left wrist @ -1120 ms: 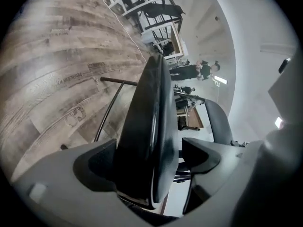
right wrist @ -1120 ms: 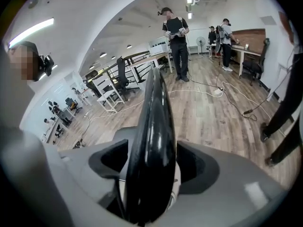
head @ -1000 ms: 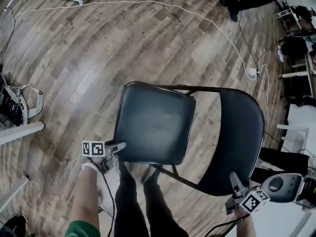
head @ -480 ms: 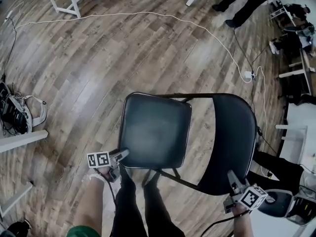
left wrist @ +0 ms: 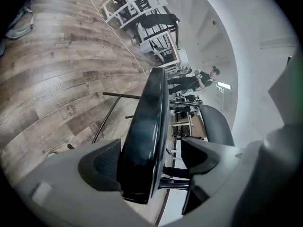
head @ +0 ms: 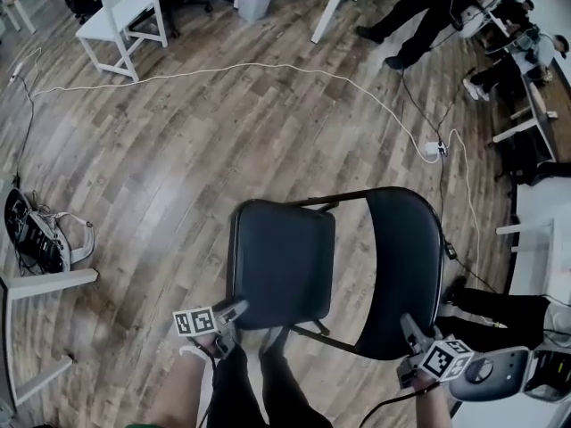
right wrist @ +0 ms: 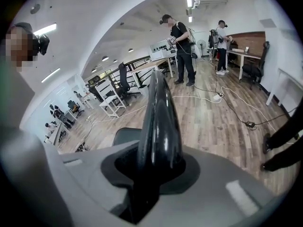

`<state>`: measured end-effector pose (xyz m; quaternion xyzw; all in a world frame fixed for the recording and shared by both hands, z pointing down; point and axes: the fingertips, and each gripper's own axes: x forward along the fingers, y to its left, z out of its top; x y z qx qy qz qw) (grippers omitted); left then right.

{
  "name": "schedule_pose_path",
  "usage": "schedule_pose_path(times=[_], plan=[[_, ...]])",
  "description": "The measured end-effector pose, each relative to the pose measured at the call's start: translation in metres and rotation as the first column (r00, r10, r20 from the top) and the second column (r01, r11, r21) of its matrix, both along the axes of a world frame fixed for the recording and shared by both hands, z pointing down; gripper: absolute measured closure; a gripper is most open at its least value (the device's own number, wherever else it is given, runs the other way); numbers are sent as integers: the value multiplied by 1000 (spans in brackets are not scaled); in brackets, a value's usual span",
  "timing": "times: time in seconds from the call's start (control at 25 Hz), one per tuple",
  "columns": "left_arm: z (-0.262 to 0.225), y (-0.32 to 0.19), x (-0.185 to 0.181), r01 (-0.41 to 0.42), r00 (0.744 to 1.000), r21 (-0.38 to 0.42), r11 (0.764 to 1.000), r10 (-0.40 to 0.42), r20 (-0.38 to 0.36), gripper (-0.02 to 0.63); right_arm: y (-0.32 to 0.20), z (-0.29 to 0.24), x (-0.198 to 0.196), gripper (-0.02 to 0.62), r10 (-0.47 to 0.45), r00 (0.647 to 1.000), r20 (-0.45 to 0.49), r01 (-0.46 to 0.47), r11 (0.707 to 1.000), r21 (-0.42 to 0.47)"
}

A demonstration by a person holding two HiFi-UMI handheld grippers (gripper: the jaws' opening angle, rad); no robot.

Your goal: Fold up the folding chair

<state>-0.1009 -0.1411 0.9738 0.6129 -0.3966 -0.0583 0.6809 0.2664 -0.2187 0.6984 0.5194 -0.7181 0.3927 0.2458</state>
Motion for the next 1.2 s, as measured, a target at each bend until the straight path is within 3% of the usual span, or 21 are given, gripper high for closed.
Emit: schedule_pose_path(times=[0.64, 0.92, 1.2], plan=[[-134, -15, 125, -68, 998, 76, 995, 67, 16, 195, -6, -62, 52, 508, 5, 1000, -9, -5, 1000, 10], [-178, -20, 190, -81, 996, 126, 989, 85, -24, 195, -4, -81, 70, 514, -2, 1000, -27, 3, 999, 32], [-200, -23, 230, -92, 996, 124, 988, 91, 8, 195, -1, -94, 74, 518, -2, 999, -32, 4, 999, 46]])
